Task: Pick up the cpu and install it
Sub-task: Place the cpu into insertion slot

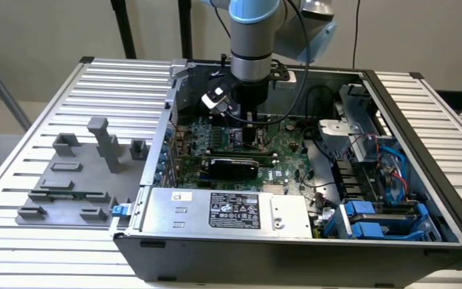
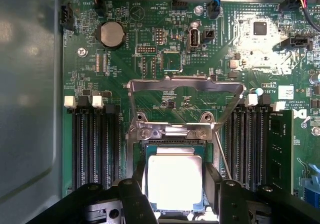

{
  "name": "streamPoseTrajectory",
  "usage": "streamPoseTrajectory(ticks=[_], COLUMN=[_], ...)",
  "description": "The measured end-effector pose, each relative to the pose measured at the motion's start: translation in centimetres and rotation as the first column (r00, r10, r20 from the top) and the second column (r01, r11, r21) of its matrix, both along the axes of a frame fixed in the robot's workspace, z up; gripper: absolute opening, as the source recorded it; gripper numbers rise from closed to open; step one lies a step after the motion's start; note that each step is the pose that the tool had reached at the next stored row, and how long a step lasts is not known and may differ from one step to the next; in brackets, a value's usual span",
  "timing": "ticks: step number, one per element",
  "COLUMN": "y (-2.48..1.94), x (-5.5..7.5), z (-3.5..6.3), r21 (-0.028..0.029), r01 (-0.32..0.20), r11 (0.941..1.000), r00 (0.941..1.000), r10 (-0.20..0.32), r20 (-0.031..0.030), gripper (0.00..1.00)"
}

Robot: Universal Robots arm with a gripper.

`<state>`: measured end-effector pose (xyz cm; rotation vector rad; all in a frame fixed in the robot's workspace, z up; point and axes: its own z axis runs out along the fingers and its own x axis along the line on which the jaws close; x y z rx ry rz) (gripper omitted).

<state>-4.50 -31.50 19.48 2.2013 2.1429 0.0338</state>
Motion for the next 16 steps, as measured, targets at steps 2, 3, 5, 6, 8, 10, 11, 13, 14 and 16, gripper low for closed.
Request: streamPoseTrajectory(ticks=[2, 3, 5, 6, 8, 10, 11, 13, 14, 16], y=[0.02, 0.04, 0.05, 0.05, 0.08, 0.1, 0.13, 0.13, 0.11, 0.11], x=[0.0, 0.0, 0.0, 0.0, 0.0, 0.01, 0.02, 0.02, 0.01, 0.0], z=[-0.02, -0.04, -0.04, -0.04, -0.04, -0.06, -0.1, -0.09, -0.05, -0.04], r21=[0.0002, 0.0004, 0.0005, 0.0005, 0.0006, 0.0011, 0.0027, 0.0018, 0.0009, 0.0007], r01=[0.0, 0.0, 0.0, 0.0, 0.0, 0.0, 0.0, 0.0, 0.0, 0.0], r11=[1.0, 1.0, 1.0, 1.0, 1.0, 1.0, 1.0, 1.0, 1.0, 1.0], r00=[1.0, 1.0, 1.0, 1.0, 1.0, 1.0, 1.0, 1.0, 1.0, 1.0], r10=[0.0, 0.0, 0.0, 0.0, 0.0, 0.0, 0.0, 0.0, 0.0, 0.0], r20=[0.0002, 0.0003, 0.0003, 0.0004, 0.0004, 0.0006, 0.0012, 0.0012, 0.0005, 0.0004], gripper=[0.55, 0.55, 0.55, 0.55, 0.55, 0.55, 0.55, 0.55, 0.61, 0.61])
